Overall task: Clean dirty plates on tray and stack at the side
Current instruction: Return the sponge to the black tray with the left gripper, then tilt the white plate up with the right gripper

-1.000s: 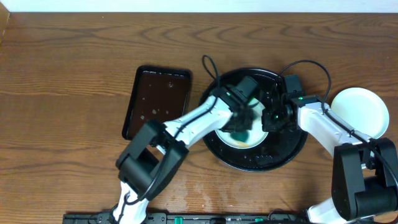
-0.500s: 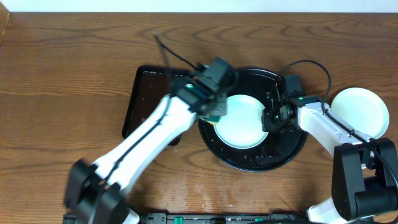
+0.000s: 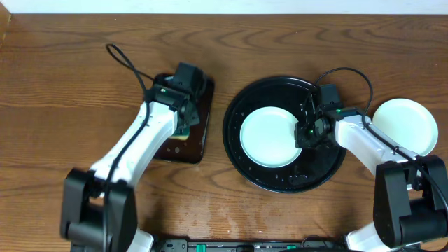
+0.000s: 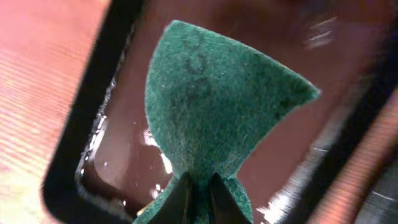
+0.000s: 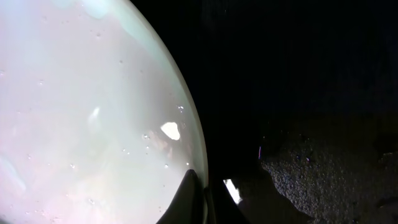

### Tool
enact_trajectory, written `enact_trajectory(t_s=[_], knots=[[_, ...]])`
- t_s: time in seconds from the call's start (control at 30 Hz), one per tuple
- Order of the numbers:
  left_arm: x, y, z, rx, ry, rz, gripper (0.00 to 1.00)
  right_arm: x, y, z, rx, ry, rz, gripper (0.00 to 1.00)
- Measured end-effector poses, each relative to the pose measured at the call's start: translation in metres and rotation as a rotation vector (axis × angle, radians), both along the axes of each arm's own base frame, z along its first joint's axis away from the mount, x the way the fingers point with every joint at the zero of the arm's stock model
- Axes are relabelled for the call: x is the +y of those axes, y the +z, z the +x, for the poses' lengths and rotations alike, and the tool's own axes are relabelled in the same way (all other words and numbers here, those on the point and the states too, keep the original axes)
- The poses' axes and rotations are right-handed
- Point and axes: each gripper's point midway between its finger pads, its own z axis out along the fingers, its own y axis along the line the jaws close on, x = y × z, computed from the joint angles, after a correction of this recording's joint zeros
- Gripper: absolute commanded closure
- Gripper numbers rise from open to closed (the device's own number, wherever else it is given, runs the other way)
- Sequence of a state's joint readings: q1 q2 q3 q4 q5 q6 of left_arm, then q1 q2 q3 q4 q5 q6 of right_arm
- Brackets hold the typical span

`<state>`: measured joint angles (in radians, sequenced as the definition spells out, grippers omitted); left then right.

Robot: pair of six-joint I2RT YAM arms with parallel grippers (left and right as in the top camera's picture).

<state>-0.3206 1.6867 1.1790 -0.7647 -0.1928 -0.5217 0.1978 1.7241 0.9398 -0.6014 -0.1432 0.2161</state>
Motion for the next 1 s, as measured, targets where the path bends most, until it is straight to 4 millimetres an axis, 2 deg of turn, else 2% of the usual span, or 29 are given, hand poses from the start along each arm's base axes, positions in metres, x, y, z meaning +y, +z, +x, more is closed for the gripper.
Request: enact_trajectory(t_s=[0.07, 0.17, 0.2, 0.23, 0.27, 0.3, 0.4, 0.57, 0.6, 0.63, 0.67, 0.77, 0.87, 1.0], knots=[[0.005, -0.017, -0.004, 0.045, 0.003, 0.006, 0.65, 0.000, 0.000, 0.000, 0.000, 0.001, 0.000, 0.99], [0.006, -0.023, -0.007, 0.074, -0.012, -0.016, 0.46, 0.000, 0.000, 0.000, -0.002, 0.000, 0.000, 0.99], [0.004, -0.020, -0.007, 0.073, -0.020, -0.028, 0.42, 0.000, 0.000, 0.001, -0.004, 0.000, 0.001, 0.96], [0.003, -0.015, -0.007, 0.069, -0.027, -0.039, 0.38, 0.000, 0.000, 0.001, -0.006, 0.000, 0.001, 0.86], [0.001, -0.009, -0.008, 0.064, -0.033, -0.051, 0.35, 0.000, 0.000, 0.002, -0.010, -0.003, 0.001, 0.83], [0.000, -0.001, -0.008, 0.052, -0.039, -0.064, 0.32, -0.001, -0.001, 0.003, -0.013, -0.001, -0.007, 0.99], [-0.006, 0.032, -0.007, -0.024, -0.059, -0.114, 0.24, 0.001, -0.002, 0.004, -0.016, 0.006, -0.003, 0.99], [-0.005, 0.088, -0.025, -0.136, -0.078, -0.165, 0.23, -0.001, 0.007, -0.001, -0.017, 0.006, -0.005, 0.99], [-0.005, 0.097, -0.030, -0.155, -0.080, -0.173, 0.23, -0.001, 0.013, -0.003, -0.027, 0.005, -0.005, 0.99], [-0.004, 0.104, -0.033, -0.169, -0.082, -0.178, 0.17, -0.002, 0.021, -0.003, -0.046, 0.005, -0.005, 0.99], [-0.004, 0.109, -0.036, -0.183, -0.084, -0.184, 0.16, -0.002, 0.031, -0.002, -0.075, 0.004, -0.004, 0.99], [-0.003, 0.121, -0.041, -0.217, -0.091, -0.199, 0.16, -0.007, 0.072, 0.002, -0.199, -0.003, -0.012, 0.99], [-0.003, 0.126, -0.042, -0.232, -0.092, -0.203, 0.16, -0.018, 0.106, -0.001, -0.302, -0.024, -0.044, 0.99], [-0.003, 0.126, -0.042, -0.234, -0.092, -0.204, 0.16, -0.038, 0.134, -0.004, -0.396, -0.069, -0.136, 0.99]])
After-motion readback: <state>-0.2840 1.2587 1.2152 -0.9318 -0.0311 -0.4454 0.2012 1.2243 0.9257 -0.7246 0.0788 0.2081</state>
